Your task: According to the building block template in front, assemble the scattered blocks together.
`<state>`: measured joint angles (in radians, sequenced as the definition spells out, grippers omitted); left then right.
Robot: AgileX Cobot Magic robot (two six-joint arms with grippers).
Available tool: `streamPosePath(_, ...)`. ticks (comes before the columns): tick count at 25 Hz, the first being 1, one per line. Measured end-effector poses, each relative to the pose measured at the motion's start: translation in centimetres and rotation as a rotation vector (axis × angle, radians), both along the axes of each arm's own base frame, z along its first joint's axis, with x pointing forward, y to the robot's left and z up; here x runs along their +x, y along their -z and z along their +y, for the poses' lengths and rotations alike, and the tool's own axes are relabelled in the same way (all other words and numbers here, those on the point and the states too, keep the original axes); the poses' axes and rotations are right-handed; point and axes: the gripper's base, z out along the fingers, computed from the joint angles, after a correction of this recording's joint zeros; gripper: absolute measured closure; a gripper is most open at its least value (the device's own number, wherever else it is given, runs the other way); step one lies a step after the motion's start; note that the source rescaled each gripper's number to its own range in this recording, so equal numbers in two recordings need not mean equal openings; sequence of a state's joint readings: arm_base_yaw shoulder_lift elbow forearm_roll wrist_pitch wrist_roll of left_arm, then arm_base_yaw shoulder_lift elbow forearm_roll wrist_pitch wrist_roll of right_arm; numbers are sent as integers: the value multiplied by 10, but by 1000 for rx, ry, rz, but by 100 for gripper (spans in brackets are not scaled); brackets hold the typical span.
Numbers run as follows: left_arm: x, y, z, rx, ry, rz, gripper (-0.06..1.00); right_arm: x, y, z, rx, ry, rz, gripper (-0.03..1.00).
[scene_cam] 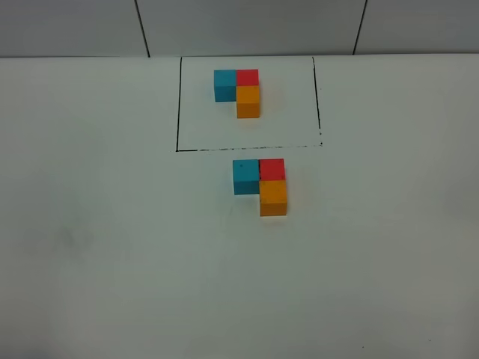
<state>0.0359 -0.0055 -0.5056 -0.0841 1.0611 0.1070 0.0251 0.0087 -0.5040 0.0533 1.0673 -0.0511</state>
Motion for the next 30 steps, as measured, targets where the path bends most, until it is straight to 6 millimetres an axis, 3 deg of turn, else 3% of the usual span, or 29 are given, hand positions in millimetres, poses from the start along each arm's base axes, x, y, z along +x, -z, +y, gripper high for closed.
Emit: streamPosePath(30, 0, 0, 0, 0, 0, 0, 44, 0, 0, 0, -1, 74, 0, 23)
